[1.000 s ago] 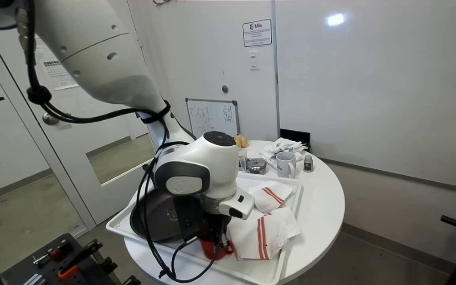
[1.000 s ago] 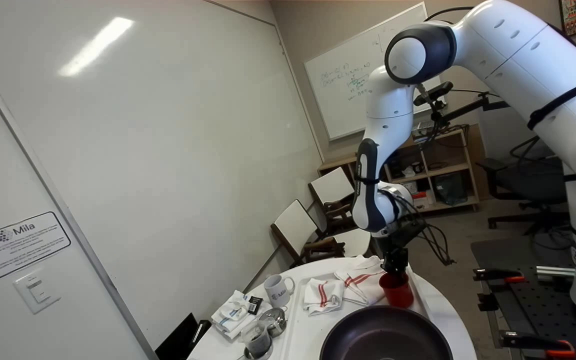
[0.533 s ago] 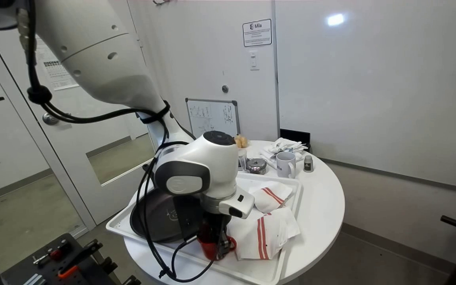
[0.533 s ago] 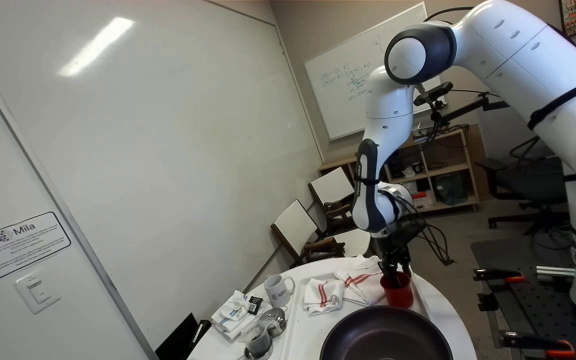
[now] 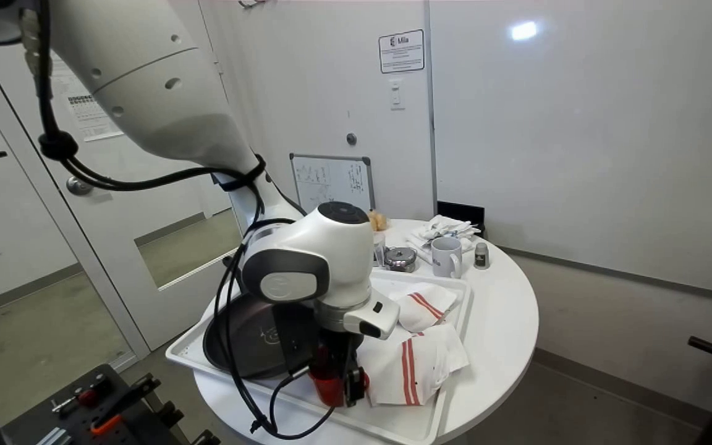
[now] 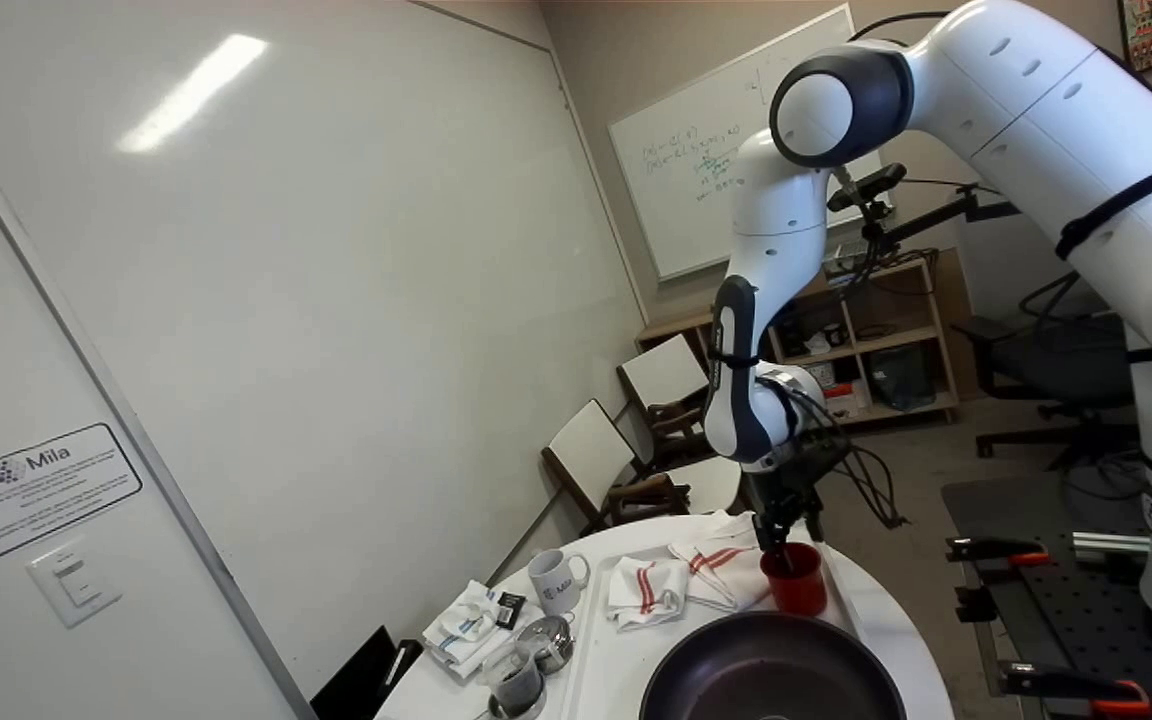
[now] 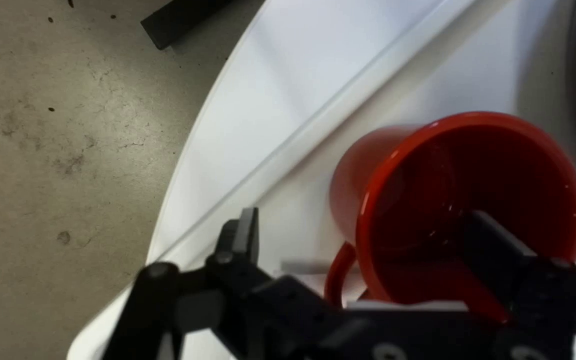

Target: Pick the red cup and move it to the bottom of the tray

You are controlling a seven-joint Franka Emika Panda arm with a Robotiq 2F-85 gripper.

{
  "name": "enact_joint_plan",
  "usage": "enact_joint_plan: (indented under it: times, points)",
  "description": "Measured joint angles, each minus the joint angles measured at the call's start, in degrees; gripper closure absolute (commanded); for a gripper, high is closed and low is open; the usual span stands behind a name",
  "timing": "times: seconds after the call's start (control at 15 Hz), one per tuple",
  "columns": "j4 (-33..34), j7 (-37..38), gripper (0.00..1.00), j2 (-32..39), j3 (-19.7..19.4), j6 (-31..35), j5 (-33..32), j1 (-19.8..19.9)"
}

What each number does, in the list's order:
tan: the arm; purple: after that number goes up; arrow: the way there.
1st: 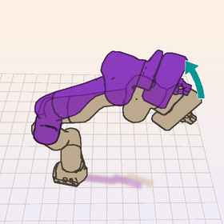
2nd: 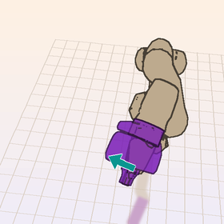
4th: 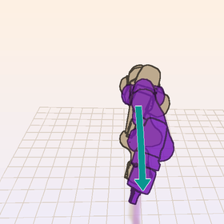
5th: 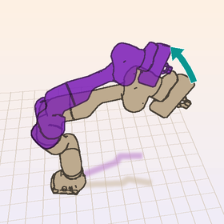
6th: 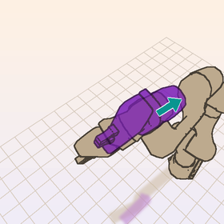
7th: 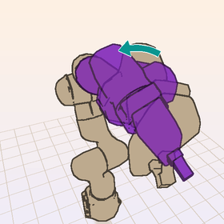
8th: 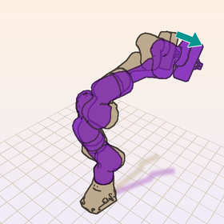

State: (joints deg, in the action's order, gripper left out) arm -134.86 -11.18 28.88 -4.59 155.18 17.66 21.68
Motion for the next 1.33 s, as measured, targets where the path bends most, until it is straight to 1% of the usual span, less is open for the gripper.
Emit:
enact_joint_plan:
  times: [0.2,0.4,0.53,0.87,1.13,1.33]
  points:
    - [-1.0,0.0,0.0,-2.8,-0.6,0.2,0.0,0.0]
    - [-4.4,0.0,0.0,-8.7,-1.8,1.1,-0.9,-0.6]
    - [-7.0,0.1,0.0,-13.1,-2.9,1.2,-2.7,-1.7]
    - [-12.4,2.4,0.0,-21.7,-4.8,-1.8,-13.5,-6.2]
    - [-14.9,3.6,0.0,-27.9,-4.6,-5.3,-20.6,-9.5]
    - [-16.6,3.6,0.0,-32.3,-3.9,-7.8,-24.5,-11.0]
